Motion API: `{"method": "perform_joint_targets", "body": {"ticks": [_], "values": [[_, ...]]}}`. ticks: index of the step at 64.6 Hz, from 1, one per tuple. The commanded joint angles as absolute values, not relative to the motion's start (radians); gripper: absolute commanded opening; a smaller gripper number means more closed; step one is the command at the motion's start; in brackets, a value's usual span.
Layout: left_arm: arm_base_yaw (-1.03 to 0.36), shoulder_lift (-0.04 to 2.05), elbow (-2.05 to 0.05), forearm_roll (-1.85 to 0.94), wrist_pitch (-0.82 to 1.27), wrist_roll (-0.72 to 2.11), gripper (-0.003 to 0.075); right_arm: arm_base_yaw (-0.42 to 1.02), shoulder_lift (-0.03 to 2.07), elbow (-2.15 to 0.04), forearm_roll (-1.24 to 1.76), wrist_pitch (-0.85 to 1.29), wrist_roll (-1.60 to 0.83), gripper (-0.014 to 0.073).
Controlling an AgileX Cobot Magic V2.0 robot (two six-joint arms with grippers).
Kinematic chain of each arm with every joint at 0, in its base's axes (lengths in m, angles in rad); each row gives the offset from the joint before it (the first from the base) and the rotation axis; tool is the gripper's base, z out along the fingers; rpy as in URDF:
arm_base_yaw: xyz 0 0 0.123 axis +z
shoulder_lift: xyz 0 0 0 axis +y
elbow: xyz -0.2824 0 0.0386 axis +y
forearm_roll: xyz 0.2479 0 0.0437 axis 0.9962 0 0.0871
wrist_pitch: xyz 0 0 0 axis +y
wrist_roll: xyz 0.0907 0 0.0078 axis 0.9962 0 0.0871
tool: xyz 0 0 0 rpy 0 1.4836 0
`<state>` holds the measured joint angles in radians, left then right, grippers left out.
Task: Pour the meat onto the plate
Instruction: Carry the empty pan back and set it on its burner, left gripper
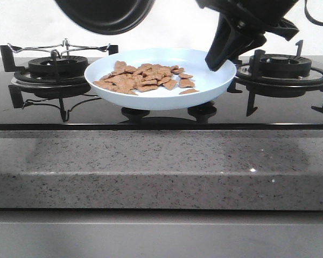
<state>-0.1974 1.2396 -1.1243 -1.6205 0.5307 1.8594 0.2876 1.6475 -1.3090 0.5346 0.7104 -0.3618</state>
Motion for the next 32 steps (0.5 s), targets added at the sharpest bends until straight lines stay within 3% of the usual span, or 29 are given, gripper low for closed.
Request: {"method": "perform_joint_targets", "body": {"ticks": [1, 32], "values": [[-0.132, 1.245, -1.191, -1.681, 0.528, 1.697, -0.0020, 0.286, 1.596, -1.332, 0.565, 0.674, -0.370, -0.0068], [0.172, 1.562, -1.303, -1.864, 0.651, 1.052, -0.0020, 0.286, 1.596, -1.332, 0.565, 0.674, -0.370, -0.0068]]}}
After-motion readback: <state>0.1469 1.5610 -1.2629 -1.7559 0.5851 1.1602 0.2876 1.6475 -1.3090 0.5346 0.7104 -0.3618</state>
